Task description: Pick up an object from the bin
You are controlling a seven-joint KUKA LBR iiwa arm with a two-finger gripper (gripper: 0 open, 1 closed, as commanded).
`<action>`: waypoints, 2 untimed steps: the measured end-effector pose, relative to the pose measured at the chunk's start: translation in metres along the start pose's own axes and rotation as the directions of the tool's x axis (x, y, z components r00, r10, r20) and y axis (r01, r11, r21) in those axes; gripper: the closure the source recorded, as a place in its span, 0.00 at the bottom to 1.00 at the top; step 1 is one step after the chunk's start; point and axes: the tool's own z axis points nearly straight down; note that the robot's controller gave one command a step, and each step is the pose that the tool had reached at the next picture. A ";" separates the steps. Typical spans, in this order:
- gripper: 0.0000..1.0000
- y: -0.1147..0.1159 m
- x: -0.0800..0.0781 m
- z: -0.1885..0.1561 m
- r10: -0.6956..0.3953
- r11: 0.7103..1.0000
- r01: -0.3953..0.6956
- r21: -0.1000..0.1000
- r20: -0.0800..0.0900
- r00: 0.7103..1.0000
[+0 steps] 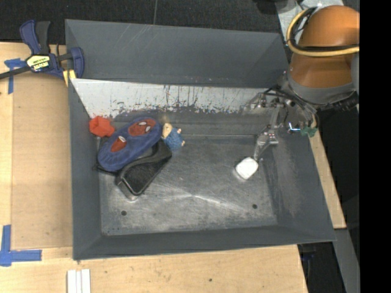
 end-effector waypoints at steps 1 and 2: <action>0.00 -0.020 0.017 0.147 -0.296 0.955 0.296 0.004 0.011 0.955; 0.00 -0.034 0.019 0.117 -0.295 0.955 0.295 0.005 0.011 0.955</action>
Offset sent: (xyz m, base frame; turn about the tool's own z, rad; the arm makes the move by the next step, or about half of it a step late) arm -0.0205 -0.0198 -0.1501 -0.3010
